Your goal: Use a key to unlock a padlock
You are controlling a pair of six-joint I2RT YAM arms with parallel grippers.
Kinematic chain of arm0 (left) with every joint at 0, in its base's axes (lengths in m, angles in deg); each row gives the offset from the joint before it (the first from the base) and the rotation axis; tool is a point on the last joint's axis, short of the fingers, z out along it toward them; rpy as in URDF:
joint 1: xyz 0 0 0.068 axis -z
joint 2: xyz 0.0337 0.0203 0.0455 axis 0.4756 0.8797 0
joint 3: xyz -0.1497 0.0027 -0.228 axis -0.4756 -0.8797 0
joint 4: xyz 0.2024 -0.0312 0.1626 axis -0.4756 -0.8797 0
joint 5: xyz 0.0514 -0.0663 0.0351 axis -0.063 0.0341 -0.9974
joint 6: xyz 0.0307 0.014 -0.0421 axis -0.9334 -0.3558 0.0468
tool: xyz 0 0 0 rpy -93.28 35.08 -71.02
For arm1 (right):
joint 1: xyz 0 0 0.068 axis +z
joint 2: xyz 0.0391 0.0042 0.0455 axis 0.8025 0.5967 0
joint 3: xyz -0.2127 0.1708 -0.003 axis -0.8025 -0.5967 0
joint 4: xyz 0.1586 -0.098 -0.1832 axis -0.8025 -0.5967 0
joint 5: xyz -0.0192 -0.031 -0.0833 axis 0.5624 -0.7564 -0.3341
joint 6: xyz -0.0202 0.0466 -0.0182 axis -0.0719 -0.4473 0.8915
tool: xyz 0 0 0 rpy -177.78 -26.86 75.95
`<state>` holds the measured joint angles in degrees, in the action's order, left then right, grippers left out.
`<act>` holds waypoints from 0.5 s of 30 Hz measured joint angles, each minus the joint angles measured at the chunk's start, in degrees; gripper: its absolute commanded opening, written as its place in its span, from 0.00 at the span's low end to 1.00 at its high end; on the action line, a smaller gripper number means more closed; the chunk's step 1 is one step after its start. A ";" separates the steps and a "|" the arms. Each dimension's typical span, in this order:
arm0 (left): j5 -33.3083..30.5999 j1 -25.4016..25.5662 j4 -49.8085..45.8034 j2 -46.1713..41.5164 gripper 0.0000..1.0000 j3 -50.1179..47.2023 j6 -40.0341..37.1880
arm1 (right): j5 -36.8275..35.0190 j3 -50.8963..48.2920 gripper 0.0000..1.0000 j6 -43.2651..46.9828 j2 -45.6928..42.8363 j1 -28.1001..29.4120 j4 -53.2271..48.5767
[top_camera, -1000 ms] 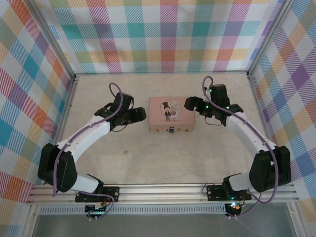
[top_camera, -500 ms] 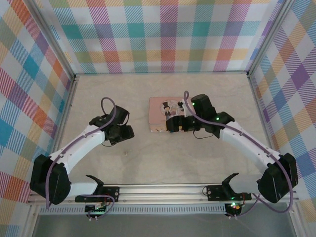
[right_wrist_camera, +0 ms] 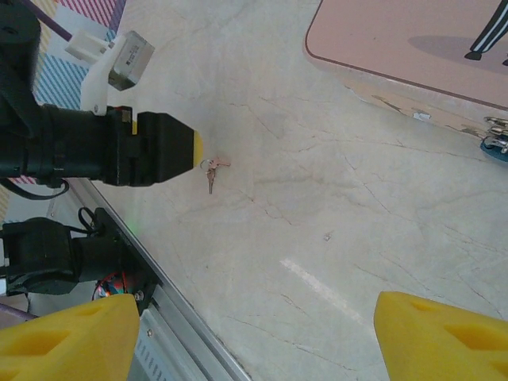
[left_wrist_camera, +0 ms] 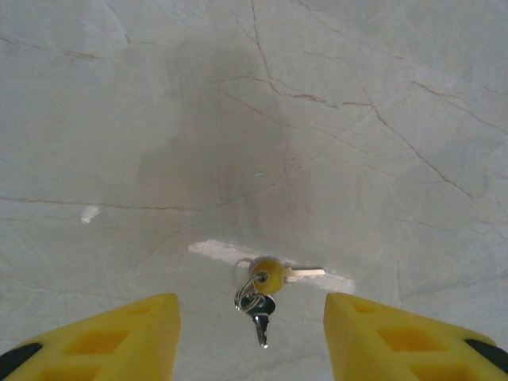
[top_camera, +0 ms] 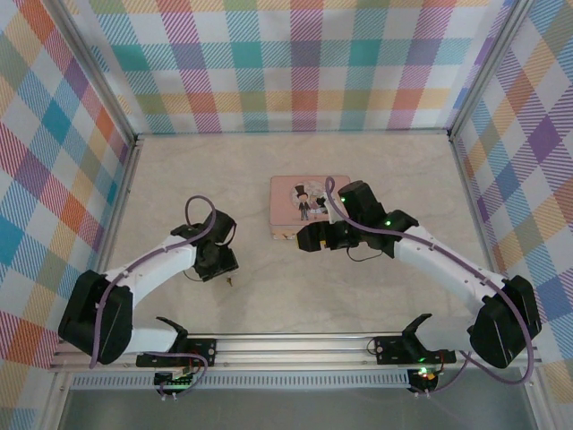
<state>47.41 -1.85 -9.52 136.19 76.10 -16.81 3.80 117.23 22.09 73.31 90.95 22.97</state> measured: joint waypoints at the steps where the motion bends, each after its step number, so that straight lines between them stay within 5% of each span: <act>1: 0.24 0.00 0.57 0.63 0.48 -0.24 0.00 | -0.15 0.00 0.78 -0.02 0.00 0.00 0.00; 15: 2.80 0.22 4.37 5.07 0.37 -1.42 -0.09 | -1.51 -0.22 0.79 -0.24 0.83 0.00 0.04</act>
<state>50.21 -1.63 -5.14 141.26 74.68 -16.90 2.29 117.01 21.85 74.14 90.95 23.02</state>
